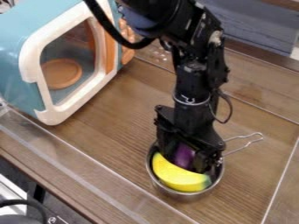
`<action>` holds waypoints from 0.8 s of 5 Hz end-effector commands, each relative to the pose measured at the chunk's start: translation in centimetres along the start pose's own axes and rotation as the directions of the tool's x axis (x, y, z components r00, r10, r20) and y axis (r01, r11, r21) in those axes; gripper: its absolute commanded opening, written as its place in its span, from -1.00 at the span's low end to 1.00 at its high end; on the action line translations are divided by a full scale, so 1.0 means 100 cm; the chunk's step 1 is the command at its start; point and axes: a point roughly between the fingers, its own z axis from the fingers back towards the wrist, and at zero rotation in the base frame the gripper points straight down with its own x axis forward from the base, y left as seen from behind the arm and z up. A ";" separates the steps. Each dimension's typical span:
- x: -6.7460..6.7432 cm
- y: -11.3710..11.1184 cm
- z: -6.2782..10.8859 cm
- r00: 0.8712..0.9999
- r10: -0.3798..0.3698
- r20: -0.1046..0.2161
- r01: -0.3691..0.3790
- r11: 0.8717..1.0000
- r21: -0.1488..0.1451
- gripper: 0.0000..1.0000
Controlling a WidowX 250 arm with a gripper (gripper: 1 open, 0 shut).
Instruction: Put the eggplant in the silver pot
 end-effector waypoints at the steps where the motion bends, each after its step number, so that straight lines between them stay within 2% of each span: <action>1: 0.015 0.005 0.001 0.999 0.021 0.042 -0.022 1.000 0.001 1.00; 2: 0.021 0.009 -0.006 0.998 0.038 0.042 -0.038 0.999 -0.001 1.00; 4: 0.020 0.009 -0.010 0.993 0.117 0.034 -0.117 0.993 -0.024 1.00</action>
